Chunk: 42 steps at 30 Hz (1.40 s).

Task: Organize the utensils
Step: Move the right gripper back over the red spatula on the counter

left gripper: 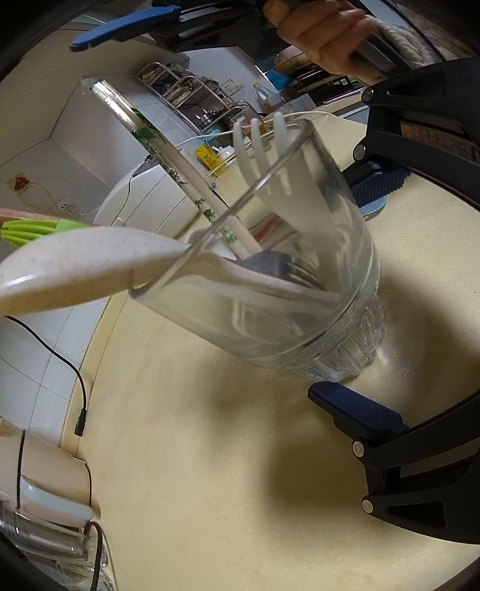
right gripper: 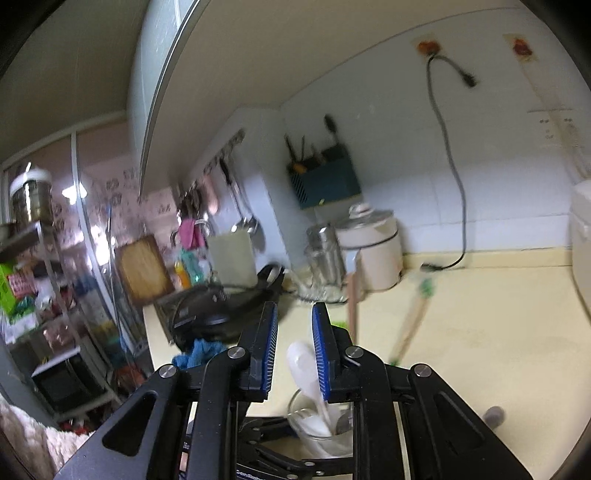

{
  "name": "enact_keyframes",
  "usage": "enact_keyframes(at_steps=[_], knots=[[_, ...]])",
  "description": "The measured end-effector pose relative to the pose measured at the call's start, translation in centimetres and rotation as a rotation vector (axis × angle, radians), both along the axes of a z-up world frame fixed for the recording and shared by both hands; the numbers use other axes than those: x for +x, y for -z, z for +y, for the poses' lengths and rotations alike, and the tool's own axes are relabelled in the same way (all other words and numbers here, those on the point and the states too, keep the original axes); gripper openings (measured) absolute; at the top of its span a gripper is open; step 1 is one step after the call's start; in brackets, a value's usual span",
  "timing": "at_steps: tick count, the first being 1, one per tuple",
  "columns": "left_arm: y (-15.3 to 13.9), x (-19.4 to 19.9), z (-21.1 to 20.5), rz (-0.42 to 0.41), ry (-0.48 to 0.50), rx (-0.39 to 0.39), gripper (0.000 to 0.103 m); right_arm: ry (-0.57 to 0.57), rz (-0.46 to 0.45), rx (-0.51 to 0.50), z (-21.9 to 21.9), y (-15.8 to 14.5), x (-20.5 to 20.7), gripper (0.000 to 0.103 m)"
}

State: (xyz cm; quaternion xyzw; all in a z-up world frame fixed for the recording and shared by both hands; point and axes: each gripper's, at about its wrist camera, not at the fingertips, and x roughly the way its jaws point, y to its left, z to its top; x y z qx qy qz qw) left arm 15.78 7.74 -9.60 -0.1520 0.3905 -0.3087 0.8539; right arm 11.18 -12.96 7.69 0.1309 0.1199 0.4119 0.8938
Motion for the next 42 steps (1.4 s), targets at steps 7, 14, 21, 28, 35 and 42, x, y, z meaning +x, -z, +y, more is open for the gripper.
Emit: enact_keyframes(at_steps=[7, 14, 21, 28, 35, 42], knots=[[0.0, 0.0, -0.1, 0.000, 0.000, -0.001, 0.091, 0.177, 0.059, 0.047, -5.7, 0.6, 0.7, 0.019], [0.0, 0.0, 0.0, 0.000, 0.000, -0.002, 0.091, 0.243, 0.286, 0.169, -11.1, 4.5, 3.5, 0.019], [0.1, 0.0, 0.0, 0.000, 0.000, -0.002, 0.091, 0.315, 0.493, 0.200, -12.9, 8.4, 5.6, 0.019], [0.1, 0.0, -0.1, 0.000, 0.000, -0.003, 0.092, 0.365, 0.597, 0.158, -13.0, 10.6, 6.8, 0.019], [0.2, 0.1, -0.1, 0.000, 0.000, -0.004, 0.092, 0.474, 0.602, 0.035, -12.4, 11.0, 7.1, 0.022], [0.2, 0.0, 0.1, 0.001, 0.001, -0.006, 0.092, 0.376, 0.582, -0.155, -9.1, 10.7, 8.7, 0.024]])
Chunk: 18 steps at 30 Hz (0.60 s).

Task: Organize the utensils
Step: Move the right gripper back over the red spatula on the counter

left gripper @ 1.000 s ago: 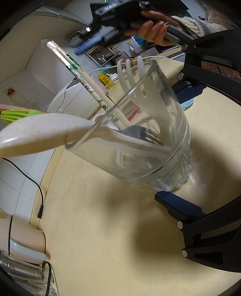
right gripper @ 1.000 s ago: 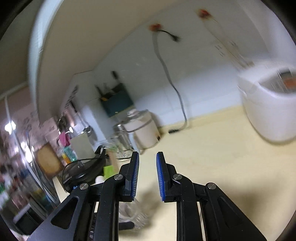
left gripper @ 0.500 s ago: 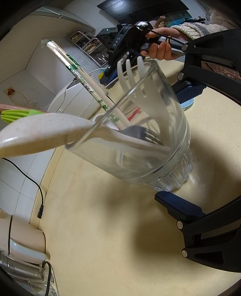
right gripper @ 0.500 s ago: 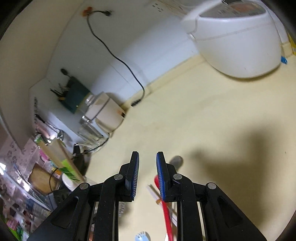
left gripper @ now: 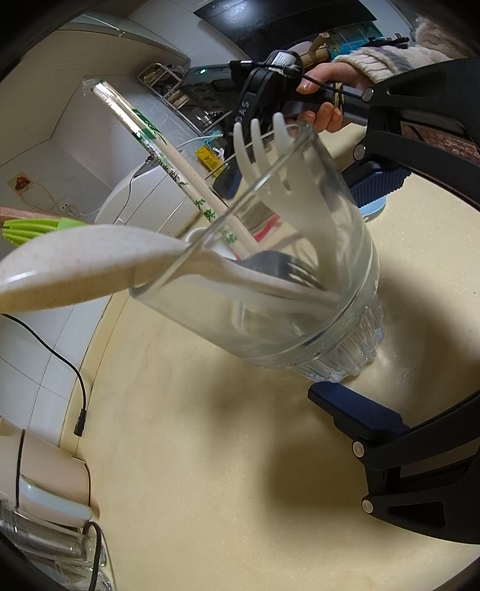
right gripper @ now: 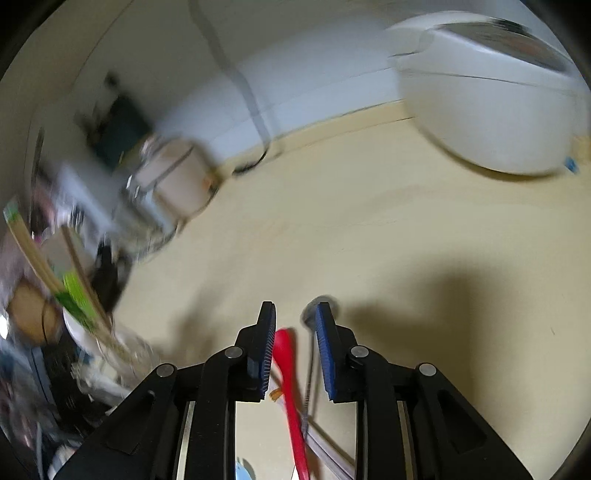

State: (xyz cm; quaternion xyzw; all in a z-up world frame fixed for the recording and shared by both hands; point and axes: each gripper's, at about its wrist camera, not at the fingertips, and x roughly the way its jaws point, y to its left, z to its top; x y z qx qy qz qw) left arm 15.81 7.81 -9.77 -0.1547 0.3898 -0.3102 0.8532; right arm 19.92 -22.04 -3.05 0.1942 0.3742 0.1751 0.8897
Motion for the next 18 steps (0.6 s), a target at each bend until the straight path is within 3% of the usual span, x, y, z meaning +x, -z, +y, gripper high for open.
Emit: enact_keyframes(at_steps=[4, 7, 12, 18], knots=[[0.0, 0.0, -0.2, 0.000, 0.000, -0.002, 0.092, -0.119, 0.032, -0.072, 2.4, 1.2, 1.6, 0.024], [0.0, 0.0, -0.3, 0.000, 0.001, -0.003, 0.092, -0.117, 0.043, -0.093, 2.5, 1.8, 1.3, 0.024], [0.0, 0.0, -0.2, 0.000, 0.001, -0.003, 0.092, -0.131, 0.021, -0.042, 2.1, 1.7, 0.6, 0.024], [0.0, 0.0, -0.1, 0.000, 0.000, -0.003, 0.092, -0.131, 0.054, -0.162, 4.0, 2.8, 1.2, 0.024]])
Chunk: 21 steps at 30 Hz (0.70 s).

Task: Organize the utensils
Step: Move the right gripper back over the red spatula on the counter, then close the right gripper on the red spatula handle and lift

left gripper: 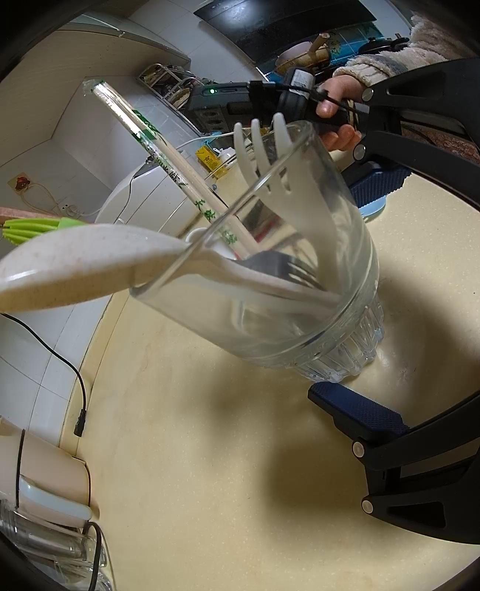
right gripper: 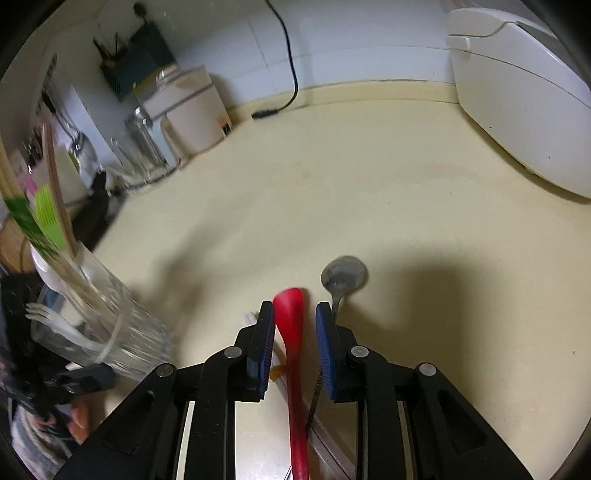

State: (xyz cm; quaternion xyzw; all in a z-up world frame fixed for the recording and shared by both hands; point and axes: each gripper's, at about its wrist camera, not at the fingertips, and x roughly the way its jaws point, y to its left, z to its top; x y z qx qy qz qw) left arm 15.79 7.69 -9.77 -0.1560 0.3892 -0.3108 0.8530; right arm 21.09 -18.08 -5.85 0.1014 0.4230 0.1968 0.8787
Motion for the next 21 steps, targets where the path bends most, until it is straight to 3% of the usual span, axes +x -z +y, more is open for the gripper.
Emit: enact_keyframes(at_steps=[10, 21], knots=[[0.0, 0.0, 0.0, 0.000, 0.000, -0.001, 0.092, -0.024, -0.024, -0.191, 2.7, 0.7, -0.3, 0.023], [0.0, 0.0, 0.1, 0.000, 0.000, -0.001, 0.092, -0.095, -0.059, -0.225, 4.2, 0.6, -0.5, 0.026]])
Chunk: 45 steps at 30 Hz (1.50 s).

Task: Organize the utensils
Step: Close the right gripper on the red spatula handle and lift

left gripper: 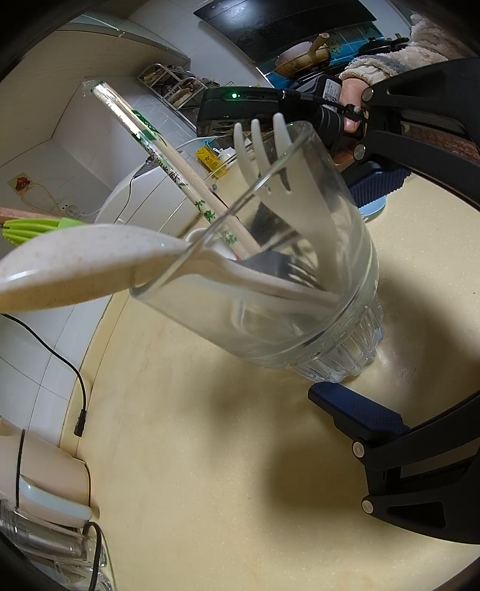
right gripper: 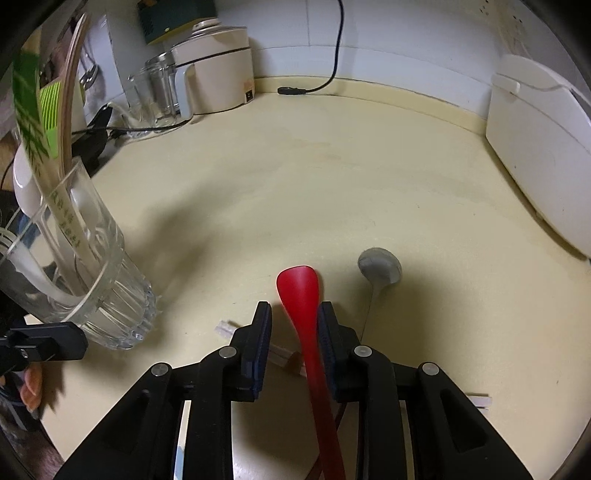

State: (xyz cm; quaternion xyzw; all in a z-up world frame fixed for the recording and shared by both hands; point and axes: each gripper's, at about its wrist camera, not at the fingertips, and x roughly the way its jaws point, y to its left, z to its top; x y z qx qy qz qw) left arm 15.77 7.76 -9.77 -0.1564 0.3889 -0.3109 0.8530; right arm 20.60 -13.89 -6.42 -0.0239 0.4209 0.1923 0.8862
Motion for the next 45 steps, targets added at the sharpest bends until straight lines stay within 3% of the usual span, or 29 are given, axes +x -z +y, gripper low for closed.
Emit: enact_keyframes(at_steps=[4, 15, 17, 19, 26, 31, 38, 45], knots=[[0.0, 0.0, 0.0, 0.000, 0.000, 0.000, 0.092, -0.002, -0.020, -0.044, 0.5, 0.0, 0.3, 0.028], [0.0, 0.0, 0.0, 0.000, 0.000, -0.001, 0.092, -0.017, -0.019, -0.040, 0.3, 0.1, 0.8, 0.031], [0.0, 0.0, 0.0, 0.000, 0.000, -0.001, 0.092, -0.019, -0.021, -0.043, 0.4, 0.1, 0.7, 0.030], [0.0, 0.0, 0.0, 0.000, 0.000, -0.001, 0.092, -0.024, -0.025, -0.048, 0.5, 0.0, 0.6, 0.022], [0.0, 0.0, 0.0, -0.001, 0.000, -0.001, 0.092, -0.010, -0.012, -0.009, 0.1, 0.0, 0.5, 0.022], [0.0, 0.0, 0.0, -0.001, 0.000, -0.001, 0.092, 0.021, -0.050, 0.100, -1.5, -1.4, 0.0, 0.022], [0.0, 0.0, 0.1, -0.001, 0.000, -0.001, 0.092, 0.071, -0.141, 0.358, -5.5, -4.1, -1.4, 0.022], [0.0, 0.0, 0.0, -0.001, 0.000, -0.002, 0.092, 0.097, -0.160, 0.406, -6.5, -4.8, -1.6, 0.022]])
